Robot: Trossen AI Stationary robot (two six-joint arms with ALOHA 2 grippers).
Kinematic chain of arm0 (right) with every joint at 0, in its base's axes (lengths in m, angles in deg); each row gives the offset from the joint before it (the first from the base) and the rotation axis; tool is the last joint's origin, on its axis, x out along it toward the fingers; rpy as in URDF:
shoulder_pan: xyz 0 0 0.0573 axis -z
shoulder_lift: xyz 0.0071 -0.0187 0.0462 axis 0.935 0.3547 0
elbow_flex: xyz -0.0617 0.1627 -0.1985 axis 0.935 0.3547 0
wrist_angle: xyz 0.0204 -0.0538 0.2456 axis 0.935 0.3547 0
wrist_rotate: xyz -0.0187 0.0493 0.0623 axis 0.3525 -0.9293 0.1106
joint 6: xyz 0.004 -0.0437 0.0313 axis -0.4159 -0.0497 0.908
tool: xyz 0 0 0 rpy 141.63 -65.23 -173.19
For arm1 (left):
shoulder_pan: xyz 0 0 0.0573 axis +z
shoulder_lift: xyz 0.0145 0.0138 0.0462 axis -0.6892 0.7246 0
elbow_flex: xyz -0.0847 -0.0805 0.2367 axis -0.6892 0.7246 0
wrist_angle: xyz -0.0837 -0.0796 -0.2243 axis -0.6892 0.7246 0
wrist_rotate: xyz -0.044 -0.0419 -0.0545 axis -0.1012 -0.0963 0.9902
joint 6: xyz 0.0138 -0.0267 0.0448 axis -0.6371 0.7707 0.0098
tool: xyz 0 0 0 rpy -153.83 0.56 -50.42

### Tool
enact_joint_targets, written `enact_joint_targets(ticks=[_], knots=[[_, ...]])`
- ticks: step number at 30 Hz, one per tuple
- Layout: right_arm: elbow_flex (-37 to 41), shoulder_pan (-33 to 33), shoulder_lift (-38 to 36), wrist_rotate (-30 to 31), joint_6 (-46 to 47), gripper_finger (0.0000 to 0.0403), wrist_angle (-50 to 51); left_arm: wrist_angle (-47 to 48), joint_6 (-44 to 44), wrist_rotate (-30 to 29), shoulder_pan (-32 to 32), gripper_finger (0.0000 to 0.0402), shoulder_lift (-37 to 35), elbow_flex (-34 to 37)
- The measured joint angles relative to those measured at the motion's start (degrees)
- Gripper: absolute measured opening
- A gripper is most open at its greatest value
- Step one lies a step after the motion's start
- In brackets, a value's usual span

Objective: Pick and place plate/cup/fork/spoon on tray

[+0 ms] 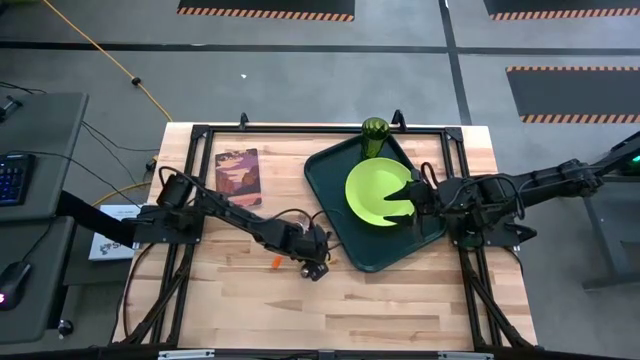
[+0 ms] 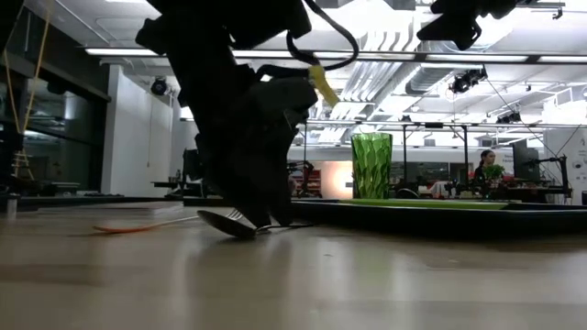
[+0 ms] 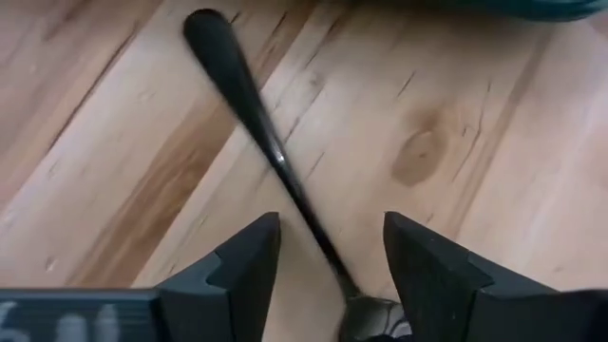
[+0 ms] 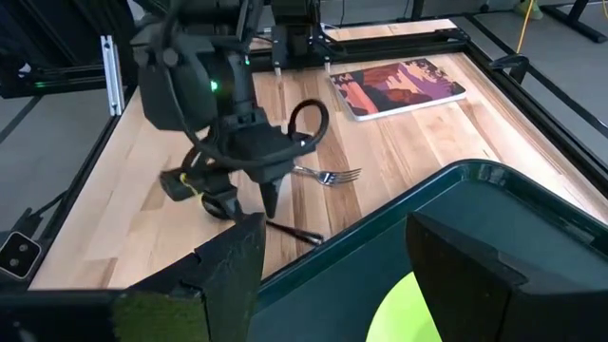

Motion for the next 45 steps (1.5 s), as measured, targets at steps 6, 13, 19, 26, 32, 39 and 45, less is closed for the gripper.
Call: enact_joint_targets(ticks=[6,13,19,26,32,39,45], knots=[[0.00,0.01,0.94,-0.01,-0.04,0.0245,-0.15,0.89,-3.06,-1.44,-0.12,0.0128,0.15,0.08],[0.00,0.00,2.25,0.01,-0.04,0.0245,-0.32,3.63,-7.82,-3.44,-0.86,0.0012,0.23,0.17],[0.00,0.00,2.57,0.01,0.20,0.0245,-0.52,8.14,-10.58,-4.48,-0.97,0.0005,-4.56,0.89],[0.00,0.00,2.88,-0.70,0.42,0.0245,-1.44,8.25,-9.55,-15.80,-1.57,0.0003,-17.23,4.25],[2.72,0.02,6.68,-1.20,0.14,0.0245,-13.01,-13.81,-7.84,-34.58,-3.57,0.0001,-27.40,16.07],[13.29,0.02,17.59,-4.89,-2.51,0.0245,-49.95,-69.52,-21.60,-34.02,-1.59,0.0001,-25.98,28.17],[14.99,0.02,31.26,-3.39,-2.47,0.0245,-76.50,-93.06,-33.09,-34.53,0.10,0.0001,-17.76,26.72]])
